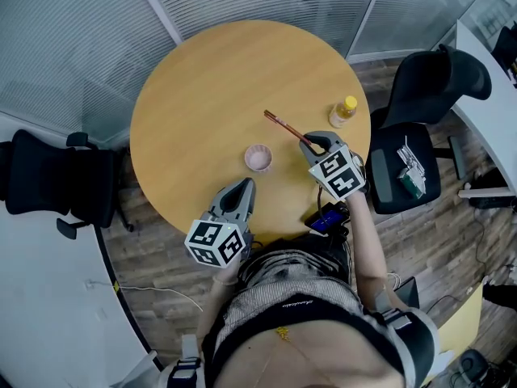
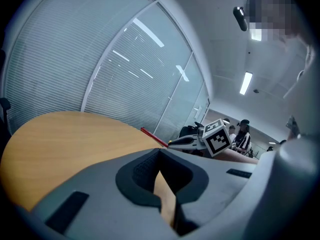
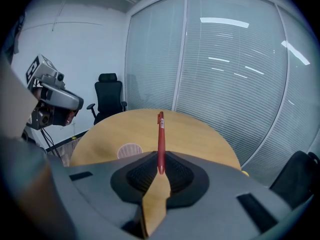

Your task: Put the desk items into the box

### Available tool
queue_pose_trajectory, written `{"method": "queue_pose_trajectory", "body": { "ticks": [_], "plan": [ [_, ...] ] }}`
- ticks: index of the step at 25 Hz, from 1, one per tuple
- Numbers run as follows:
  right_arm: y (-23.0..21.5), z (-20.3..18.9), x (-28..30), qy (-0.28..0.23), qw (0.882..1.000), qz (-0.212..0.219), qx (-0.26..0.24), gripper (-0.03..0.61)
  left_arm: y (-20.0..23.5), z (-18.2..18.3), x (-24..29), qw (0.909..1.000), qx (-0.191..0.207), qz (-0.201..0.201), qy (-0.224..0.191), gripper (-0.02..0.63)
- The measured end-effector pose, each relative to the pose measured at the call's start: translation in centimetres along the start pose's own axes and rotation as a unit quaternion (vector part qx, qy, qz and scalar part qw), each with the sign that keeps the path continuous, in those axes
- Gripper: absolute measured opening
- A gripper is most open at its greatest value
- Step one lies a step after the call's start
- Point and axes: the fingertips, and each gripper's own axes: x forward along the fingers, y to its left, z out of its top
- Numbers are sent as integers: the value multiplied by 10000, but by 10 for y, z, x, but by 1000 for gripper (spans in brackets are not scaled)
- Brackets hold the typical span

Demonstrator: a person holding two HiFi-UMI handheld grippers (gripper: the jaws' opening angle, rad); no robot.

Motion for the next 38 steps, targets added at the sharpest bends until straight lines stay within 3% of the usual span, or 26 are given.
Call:
{"method": "queue_pose_trajectory", "body": {
  "ticks": [17,26,38],
  "plan": [
    [20,41,-20,-316,9986,181,-389,60,11,0,-23,9994,-105,278,-172,1],
    [43,25,4,128,9972,417,-607,60,24,-1,-37,9985,-169,468,-238,2],
    [63,-9,30,945,9893,650,-903,60,38,0,-36,9987,-231,419,-201,1]
  ]
}}
